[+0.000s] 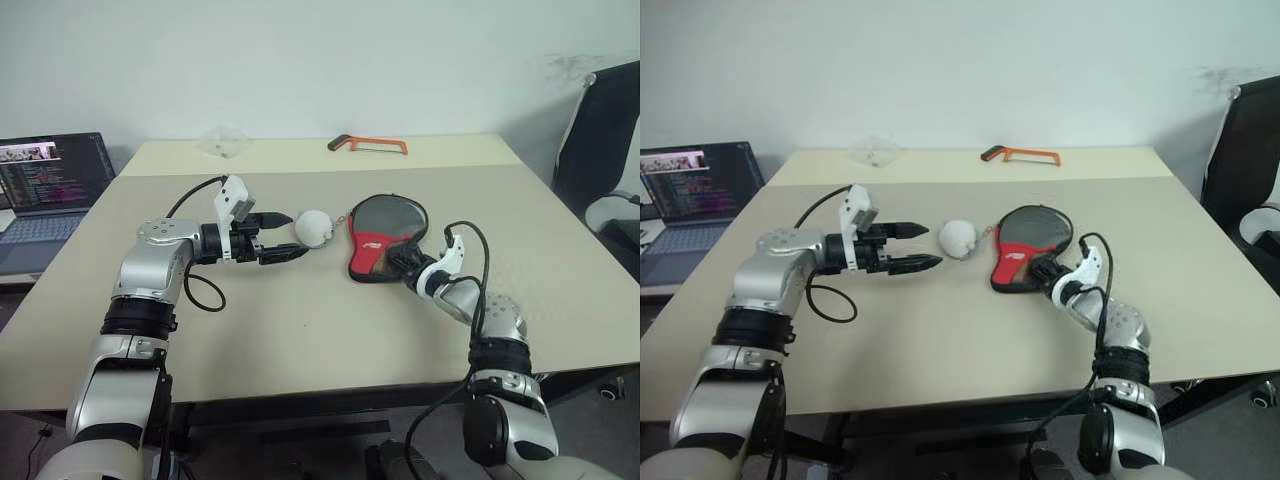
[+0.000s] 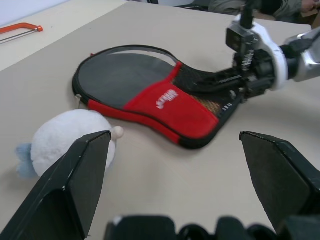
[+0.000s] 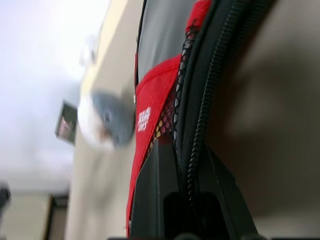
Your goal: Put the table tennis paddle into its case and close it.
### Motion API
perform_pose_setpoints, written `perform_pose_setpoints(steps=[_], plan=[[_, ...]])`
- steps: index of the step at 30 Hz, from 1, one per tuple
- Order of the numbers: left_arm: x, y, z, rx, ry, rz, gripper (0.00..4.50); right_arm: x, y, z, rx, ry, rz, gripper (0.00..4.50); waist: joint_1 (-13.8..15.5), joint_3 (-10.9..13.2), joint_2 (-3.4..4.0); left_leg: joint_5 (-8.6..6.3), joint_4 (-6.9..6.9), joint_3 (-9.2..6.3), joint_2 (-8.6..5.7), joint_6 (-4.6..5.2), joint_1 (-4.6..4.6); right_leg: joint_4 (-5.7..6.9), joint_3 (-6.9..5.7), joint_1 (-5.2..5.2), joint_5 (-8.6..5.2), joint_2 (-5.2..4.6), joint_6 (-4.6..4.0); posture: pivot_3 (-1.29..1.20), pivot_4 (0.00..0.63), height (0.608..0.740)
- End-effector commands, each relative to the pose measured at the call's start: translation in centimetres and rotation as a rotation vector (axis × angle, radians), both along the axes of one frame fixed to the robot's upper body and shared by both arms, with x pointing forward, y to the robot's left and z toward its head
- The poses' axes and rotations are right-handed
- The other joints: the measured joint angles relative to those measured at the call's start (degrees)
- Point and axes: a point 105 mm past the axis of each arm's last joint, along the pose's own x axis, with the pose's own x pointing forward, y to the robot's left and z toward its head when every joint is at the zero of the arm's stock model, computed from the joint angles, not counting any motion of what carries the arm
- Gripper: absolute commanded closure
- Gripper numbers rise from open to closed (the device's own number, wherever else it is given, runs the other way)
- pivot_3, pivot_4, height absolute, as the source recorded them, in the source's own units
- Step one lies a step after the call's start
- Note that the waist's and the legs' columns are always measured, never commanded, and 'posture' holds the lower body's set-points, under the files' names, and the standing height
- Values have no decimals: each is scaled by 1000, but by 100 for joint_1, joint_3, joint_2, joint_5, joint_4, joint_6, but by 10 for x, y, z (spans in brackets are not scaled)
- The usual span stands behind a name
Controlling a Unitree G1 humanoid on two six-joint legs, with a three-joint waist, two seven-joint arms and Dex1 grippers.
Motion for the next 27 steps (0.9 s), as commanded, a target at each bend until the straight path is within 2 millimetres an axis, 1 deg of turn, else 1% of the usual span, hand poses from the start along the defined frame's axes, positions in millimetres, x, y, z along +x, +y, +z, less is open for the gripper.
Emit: perform_pose_setpoints(steps=[1, 3, 7, 11, 15, 17, 27], plan=[[0, 2, 15, 17, -61, -4, 0, -41, 35, -16, -6, 69, 229, 4483, 1, 0, 0, -4, -2, -1, 2, 4, -2, -2, -1, -3, -2, 0, -2, 0, 150, 740], [0, 3, 15, 20, -61, -3, 0, -54, 37, -15, -17, 61, 272, 4483, -2, 0, 0, -9, -5, 1, 4, 8, -5, -3, -2, -8, -5, 0, -7, 0, 150, 740], [1, 4, 16, 30, -61, -4, 0, -90, 30, -15, -65, 51, 360, 4483, 32, 0, 0, -11, -8, -4, 5, 8, -10, -6, -8, -10, -12, 0, -7, 0, 150, 740], [2, 3, 15, 40, -59, -13, 0, -119, 28, -20, -89, 65, 425, 4483, 39, 0, 0, -11, -6, -6, 4, 8, -13, -8, -11, -10, -16, -1, -5, 0, 150, 740], [3, 0, 15, 43, -57, -25, 0, -146, 32, -26, -101, 83, 483, 4483, 46, 0, 0, -11, -6, -7, 3, 8, -13, -10, -13, -9, -19, 1, 0, 0, 150, 740], [3, -1, 14, 49, -55, -32, 0, -151, 32, -28, -101, 92, 485, 4483, 44, 0, 0, -11, -7, -7, 3, 8, -13, -13, -13, -9, -21, 1, 2, 0, 150, 740], [4, -3, 13, 70, -54, -46, 0, -159, 34, -31, -93, 101, 510, 4483, 39, 0, -1, -12, -8, -7, 6, 8, -23, -37, -15, -8, -23, 5, 5, 0, 150, 740]])
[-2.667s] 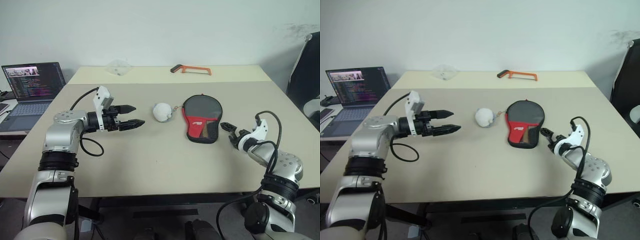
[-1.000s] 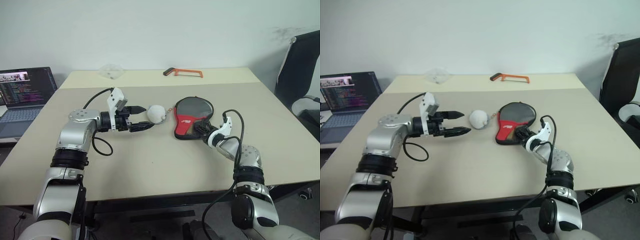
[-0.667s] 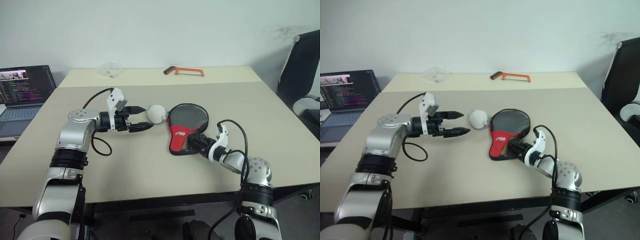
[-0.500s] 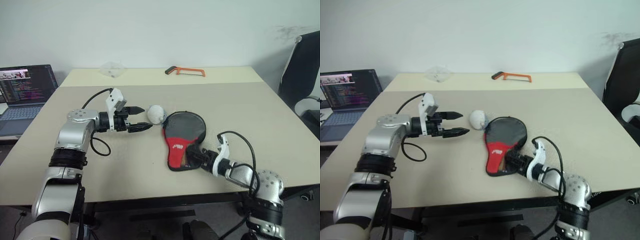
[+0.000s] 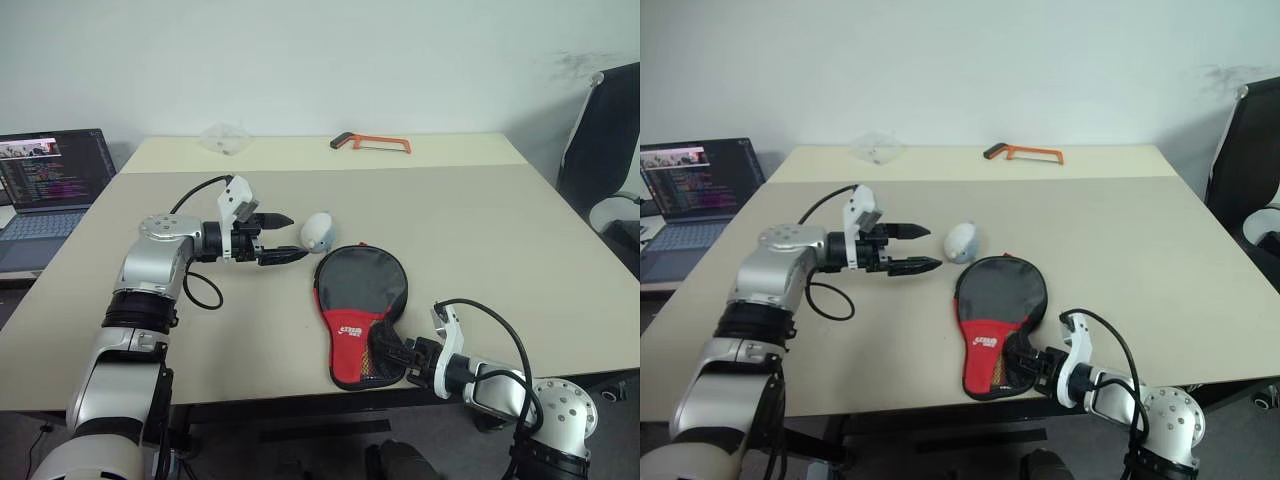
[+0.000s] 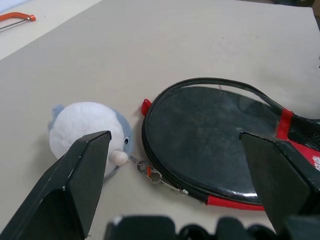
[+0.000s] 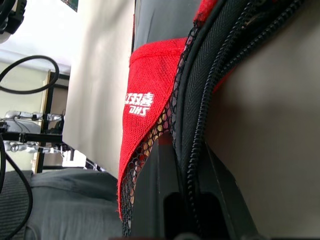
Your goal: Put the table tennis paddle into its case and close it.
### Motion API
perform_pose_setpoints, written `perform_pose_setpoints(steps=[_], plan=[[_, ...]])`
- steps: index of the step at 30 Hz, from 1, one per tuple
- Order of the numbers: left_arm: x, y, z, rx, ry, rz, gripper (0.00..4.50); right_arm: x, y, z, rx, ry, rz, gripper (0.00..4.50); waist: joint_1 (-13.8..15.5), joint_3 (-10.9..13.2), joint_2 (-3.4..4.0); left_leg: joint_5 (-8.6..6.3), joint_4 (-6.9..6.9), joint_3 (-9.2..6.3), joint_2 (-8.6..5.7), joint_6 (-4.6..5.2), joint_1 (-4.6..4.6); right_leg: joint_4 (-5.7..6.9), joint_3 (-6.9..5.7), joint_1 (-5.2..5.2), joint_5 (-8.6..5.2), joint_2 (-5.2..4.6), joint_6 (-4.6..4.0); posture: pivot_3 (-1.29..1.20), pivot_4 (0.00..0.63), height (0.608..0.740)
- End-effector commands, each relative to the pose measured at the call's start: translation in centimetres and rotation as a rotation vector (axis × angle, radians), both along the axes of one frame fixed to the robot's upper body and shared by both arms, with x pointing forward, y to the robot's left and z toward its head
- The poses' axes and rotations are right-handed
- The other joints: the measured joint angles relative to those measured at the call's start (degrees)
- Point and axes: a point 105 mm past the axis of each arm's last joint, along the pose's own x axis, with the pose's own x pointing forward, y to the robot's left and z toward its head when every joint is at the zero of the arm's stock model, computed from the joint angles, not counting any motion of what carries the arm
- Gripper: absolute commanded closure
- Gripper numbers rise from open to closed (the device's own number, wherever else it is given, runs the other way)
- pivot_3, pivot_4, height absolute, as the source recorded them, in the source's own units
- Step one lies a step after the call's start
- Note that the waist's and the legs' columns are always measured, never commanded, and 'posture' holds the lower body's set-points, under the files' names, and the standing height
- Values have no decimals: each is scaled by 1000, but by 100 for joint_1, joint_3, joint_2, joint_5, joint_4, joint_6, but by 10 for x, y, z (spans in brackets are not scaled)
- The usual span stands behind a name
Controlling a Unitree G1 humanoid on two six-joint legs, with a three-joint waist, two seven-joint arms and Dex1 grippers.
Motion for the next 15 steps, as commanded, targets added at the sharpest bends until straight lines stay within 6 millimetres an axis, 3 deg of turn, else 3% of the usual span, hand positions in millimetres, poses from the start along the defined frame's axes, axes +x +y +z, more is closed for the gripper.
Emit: perform_pose_setpoints(steps=[1, 6, 14, 15], plan=[[2, -3, 15, 11, -55, -17, 0, -18, 14, -8, 12, 54, 112, 4483, 0, 0, 0, 0, 0, -1, 2, 0, -4, -5, -2, 0, 0, 1, 0, 0, 150, 740], [4, -3, 16, 13, -57, -18, 0, -20, 12, -9, -6, 49, 128, 4483, 6, 0, 0, 0, 0, -15, 3, 0, -28, -35, -18, 0, 3, 1, 4, 0, 150, 740], [5, -4, 16, 16, -58, -18, 0, -5, -2, -9, -119, 3, 95, 4483, 13, 0, 0, -2, 6, -18, 3, 4, -39, -41, -20, -3, 7, -1, 9, 0, 150, 740], [5, -4, 16, 17, -58, -18, 0, -5, -2, -10, -122, 2, 95, 4240, 18, 0, 0, -2, 8, -18, 2, 4, -39, -41, -20, -2, 8, -1, 10, 0, 150, 740]])
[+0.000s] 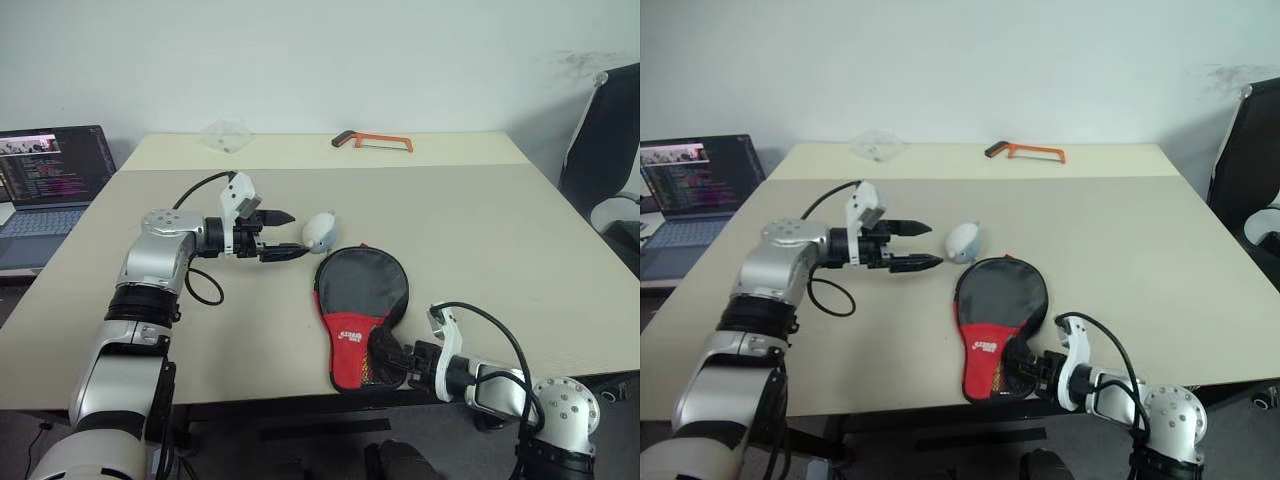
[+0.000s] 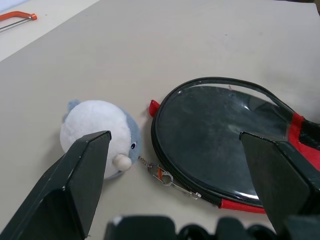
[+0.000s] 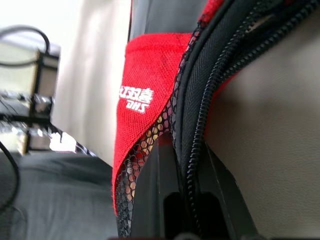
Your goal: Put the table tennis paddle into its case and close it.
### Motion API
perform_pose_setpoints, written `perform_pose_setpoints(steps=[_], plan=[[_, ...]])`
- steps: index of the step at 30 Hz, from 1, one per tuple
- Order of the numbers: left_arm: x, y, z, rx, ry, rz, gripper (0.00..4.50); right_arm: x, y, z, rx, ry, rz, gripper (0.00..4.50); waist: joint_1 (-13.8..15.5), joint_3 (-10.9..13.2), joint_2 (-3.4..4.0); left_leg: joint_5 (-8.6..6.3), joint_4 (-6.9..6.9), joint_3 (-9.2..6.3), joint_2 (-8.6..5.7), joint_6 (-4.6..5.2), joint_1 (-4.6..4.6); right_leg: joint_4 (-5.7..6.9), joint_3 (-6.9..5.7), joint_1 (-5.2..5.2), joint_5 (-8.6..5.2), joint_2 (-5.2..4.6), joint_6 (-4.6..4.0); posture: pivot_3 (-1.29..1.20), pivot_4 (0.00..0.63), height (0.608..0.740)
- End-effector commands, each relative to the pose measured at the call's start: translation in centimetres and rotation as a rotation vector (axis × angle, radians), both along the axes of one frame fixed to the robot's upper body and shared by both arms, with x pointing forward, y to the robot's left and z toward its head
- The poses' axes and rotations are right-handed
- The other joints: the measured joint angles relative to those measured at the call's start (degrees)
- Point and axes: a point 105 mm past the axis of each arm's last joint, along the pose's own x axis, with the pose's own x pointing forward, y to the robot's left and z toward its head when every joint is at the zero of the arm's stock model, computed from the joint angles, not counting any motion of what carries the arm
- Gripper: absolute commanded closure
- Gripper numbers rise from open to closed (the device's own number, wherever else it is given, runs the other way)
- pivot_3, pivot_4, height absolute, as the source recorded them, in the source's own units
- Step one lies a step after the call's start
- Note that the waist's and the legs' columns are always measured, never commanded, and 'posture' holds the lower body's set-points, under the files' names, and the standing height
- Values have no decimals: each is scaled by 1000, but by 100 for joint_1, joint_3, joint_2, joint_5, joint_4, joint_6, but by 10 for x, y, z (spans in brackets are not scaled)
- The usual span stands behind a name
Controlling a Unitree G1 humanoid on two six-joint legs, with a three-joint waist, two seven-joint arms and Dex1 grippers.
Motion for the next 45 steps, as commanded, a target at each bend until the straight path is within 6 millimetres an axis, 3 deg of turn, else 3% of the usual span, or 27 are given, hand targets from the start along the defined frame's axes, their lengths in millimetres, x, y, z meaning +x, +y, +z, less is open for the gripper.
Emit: perform_pose_setpoints(steps=[1, 4, 12, 13, 16, 18, 21, 24, 28, 31, 34, 38, 42, 45], plan=[[1, -2, 13, 3, -50, -16, 0, -3, -1, -8, -31, 26, 21, 3968, 9, 0, 0, 0, 1, 2, -1, 0, 0, 0, 2, 0, 1, 0, 2, 0, 150, 740], [1, -2, 13, 3, -49, -16, 0, -2, -4, -7, -37, 18, 22, 3145, 16, 0, 0, 0, 3, 6, -6, 0, -4, -2, 7, -1, 4, -2, 7, 0, 150, 740], [2, -2, 11, 5, -47, -8, 0, -8, -19, 23, -38, -109, 100, 443, 112, 1, 1, 0, 7, 4, -12, 0, -10, -4, 5, -2, 6, -6, 11, 0, 150, 740], [3, -1, 11, 2, -49, 7, 0, -12, -32, 31, -108, -166, 124, 84, 120, 2, 4, 0, 8, 4, -13, 0, -13, -5, 5, -3, 7, -6, 12, 0, 150, 740], [9, 3, 12, -9, -56, 50, 0, -16, -52, 59, -234, -306, 179, 31, 135, 11, 17, 1, 16, 11, -28, 1, -29, -6, 10, -15, 11, -6, 26, 0, 150, 740], [14, 5, 13, -8, -66, 80, 0, -12, -49, 89, -228, -431, 221, 31, 135, 12, 9, 0, 18, 12, -30, 2, -29, -11, 9, -12, 11, -7, 35, 0, 150, 740], [21, 3, 15, -18, -78, 104, 0, -2, -32, 120, -267, -595, 285, 31, 111, 15, 6, 0, 19, 15, -19, 2, -26, -9, 14, -10, 15, -6, 40, 0, 150, 740], [34, 1, 14, -5, -98, 179, 0, 32, -12, 131, -331, -702, 187, 31, 107, 14, 6, 0, 18, 9, -11, 2, -25, -6, 9, -9, 14, -1, 41, 0, 150, 740], [49, -7, 7, -2, -83, 260, 0, 85, 12, 114, -460, -814, 21, 31, 128, 14, 5, 1, 19, 14, -16, 2, -27, -4, 13, -14, 15, -4, 40, 0, 150, 740], [57, -16, -6, 13, -38, 311, 0, 109, 30, 98, -344, -816, -102, 31, 130, 12, 3, 0, 19, 27, -31, 3, -40, -6, 26, -26, 28, -12, 31, 0, 150, 740], [63, -30, -12, -18, -16, 338, 0, 131, 31, 65, -326, -737, -218, 31, 142, 12, 2, -5, 20, 36, -38, 11, -57, -2, 33, -49, 47, -27, 23, 0, 150, 740], [65, -47, -22, -43, 20, 335, 0, 131, 39, 28, -306, -630, -214, 31, 149, 9, -1, -2, 24, 25, -41, 7, -111, 1, 24, -92, 56, -40, 22, 0, 150, 740], [71, -52, -39, 6, 37, 401, 0, 115, 54, 6, -314, -577, -112, 31, 144, 5, -3, -5, 24, 28, -41, 11, -117, -3, 26, -106, 57, -40, 22, 0, 150, 740], [74, -55, -52, 45, 40, 451, 0, 106, 58, -1, -306, -545, -78, 31, 118, 0, -3, -8, 20, 26, -35, 15, -79, -1, 27, -72, 57, -34, 20, 0, 150, 740]])
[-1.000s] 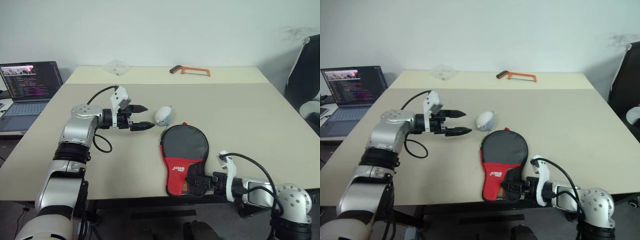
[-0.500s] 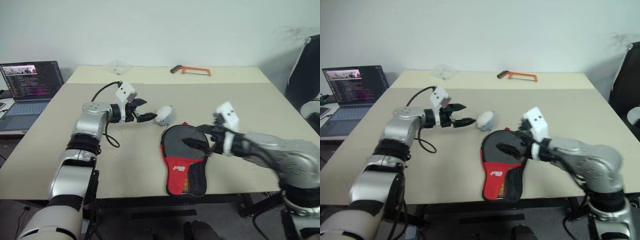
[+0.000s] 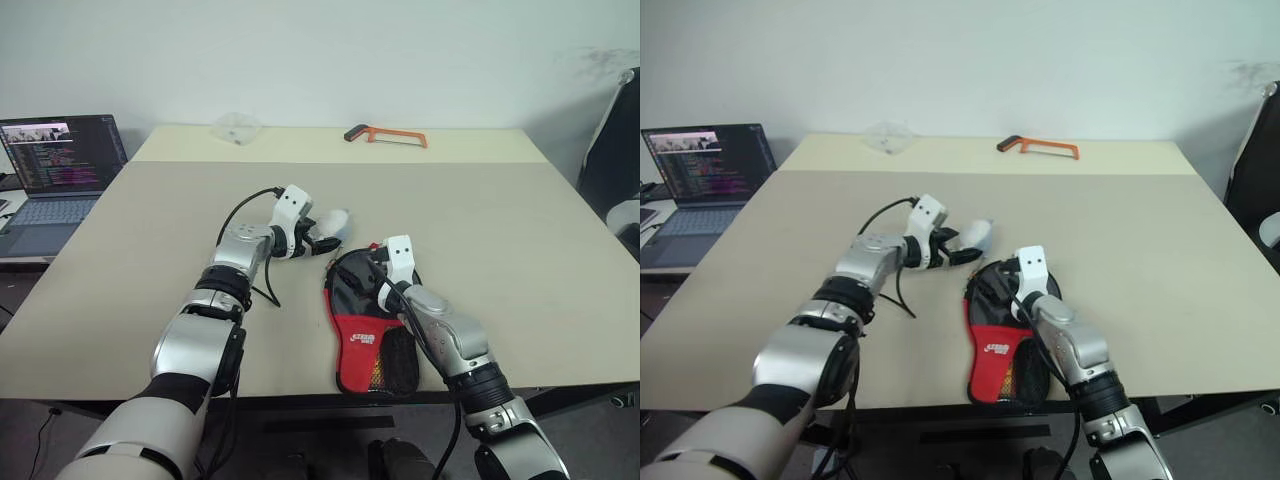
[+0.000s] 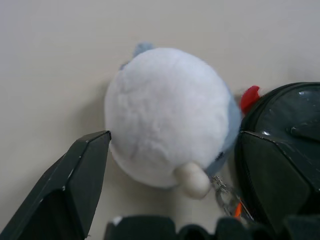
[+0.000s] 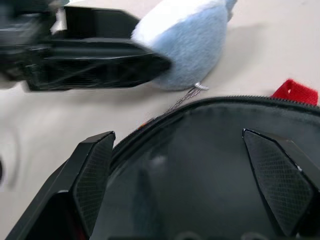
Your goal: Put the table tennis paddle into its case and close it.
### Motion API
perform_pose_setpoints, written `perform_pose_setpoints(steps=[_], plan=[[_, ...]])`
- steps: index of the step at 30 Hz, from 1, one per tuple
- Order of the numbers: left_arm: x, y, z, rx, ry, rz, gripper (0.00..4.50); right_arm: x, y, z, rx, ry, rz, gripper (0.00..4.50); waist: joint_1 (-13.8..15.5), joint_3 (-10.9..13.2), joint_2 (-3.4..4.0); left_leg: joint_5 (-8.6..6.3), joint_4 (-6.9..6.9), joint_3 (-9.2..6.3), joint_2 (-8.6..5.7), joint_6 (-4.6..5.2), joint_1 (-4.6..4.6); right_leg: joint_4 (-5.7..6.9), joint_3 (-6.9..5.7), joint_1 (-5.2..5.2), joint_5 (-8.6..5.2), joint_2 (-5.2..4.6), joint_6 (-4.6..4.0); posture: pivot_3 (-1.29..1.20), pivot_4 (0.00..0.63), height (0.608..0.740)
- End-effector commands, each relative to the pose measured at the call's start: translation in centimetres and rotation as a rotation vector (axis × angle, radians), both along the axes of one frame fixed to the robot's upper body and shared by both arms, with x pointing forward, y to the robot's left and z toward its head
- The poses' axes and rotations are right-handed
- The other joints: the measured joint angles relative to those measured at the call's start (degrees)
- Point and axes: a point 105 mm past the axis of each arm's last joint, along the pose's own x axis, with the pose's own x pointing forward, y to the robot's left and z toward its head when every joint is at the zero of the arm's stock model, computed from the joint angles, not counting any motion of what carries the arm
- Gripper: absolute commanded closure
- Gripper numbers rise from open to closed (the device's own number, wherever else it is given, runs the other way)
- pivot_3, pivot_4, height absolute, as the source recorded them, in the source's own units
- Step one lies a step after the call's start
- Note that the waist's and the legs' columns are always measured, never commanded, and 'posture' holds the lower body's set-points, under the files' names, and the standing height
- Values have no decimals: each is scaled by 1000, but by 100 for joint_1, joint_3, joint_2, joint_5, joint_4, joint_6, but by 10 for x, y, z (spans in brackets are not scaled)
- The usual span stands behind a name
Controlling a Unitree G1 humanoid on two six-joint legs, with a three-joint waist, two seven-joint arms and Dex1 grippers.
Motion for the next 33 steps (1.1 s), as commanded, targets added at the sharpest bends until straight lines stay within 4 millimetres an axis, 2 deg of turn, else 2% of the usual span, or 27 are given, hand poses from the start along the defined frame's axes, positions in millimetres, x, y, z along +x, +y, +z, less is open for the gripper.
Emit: perform_pose_setpoints(steps=[1, 4, 10, 13, 19, 21, 23, 30, 32, 33], plan=[[6, -7, 2, 59, -49, 33, 0, -16, 6, -29, -35, 125, 54, 31, -9, 0, 0, 0, -1, 3, 1, 0, 18, 2, 1, 13, 0, 2, 0, 0, 150, 740], [8, -13, -3, 70, -51, 61, 0, -22, 8, -28, -57, 115, 102, 31, -10, -1, -2, -1, -1, 0, 5, 1, 59, 0, -5, 55, -1, 10, 0, 0, 150, 740], [7, -26, -11, 85, -51, 74, 0, -21, 2, -31, -190, 48, 110, 31, -2, -7, -3, 2, 7, 2, 4, -2, 70, 3, -13, 66, -1, 15, 1, 0, 150, 740], [7, -29, -13, 83, -51, 78, 0, -16, -5, -33, -329, -45, 77, 31, -1, -11, -4, 2, 7, 2, 2, -2, 76, 2, -15, 72, 1, 15, -1, 0, 150, 740], [8, -33, -11, 90, -65, 85, 0, -4, -20, -42, -423, -89, -30, 31, 8, -14, -6, 3, 8, 1, 0, -3, 79, 2, -11, 75, 2, 13, -2, 0, 150, 740], [9, -35, -8, 83, -70, 83, 362, -4, -23, -47, -422, -64, -40, 0, 13, -15, -6, 3, 8, 1, -1, -4, 80, 2, -11, 77, 2, 12, -2, 0, 150, 740], [9, -36, -5, 74, -74, 80, 922, -5, -23, -49, -411, -49, -39, 0, 15, -18, -7, 3, 8, 1, -2, -3, 85, 1, -11, 82, 2, 12, -2, 0, 150, 740], [11, -39, 1, 114, -106, 80, 3483, -8, -21, -51, -400, -37, -21, 0, 15, -20, -6, 3, 8, 0, -2, -3, 87, 1, -11, 84, 2, 12, -2, 0, 150, 740], [13, -39, 3, 180, -157, 86, 4050, -11, -19, -52, -397, -28, -3, 0, 16, -20, -7, 3, 8, 0, -2, -3, 87, 0, -11, 84, 2, 12, -2, 0, 150, 740], [14, -39, 4, 211, -184, 89, 4193, -12, -18, -53, -396, -24, 5, 0, 16, -22, -7, 3, 8, 0, -2, -3, 87, 0, -11, 84, 2, 12, -2, 0, 150, 740]])
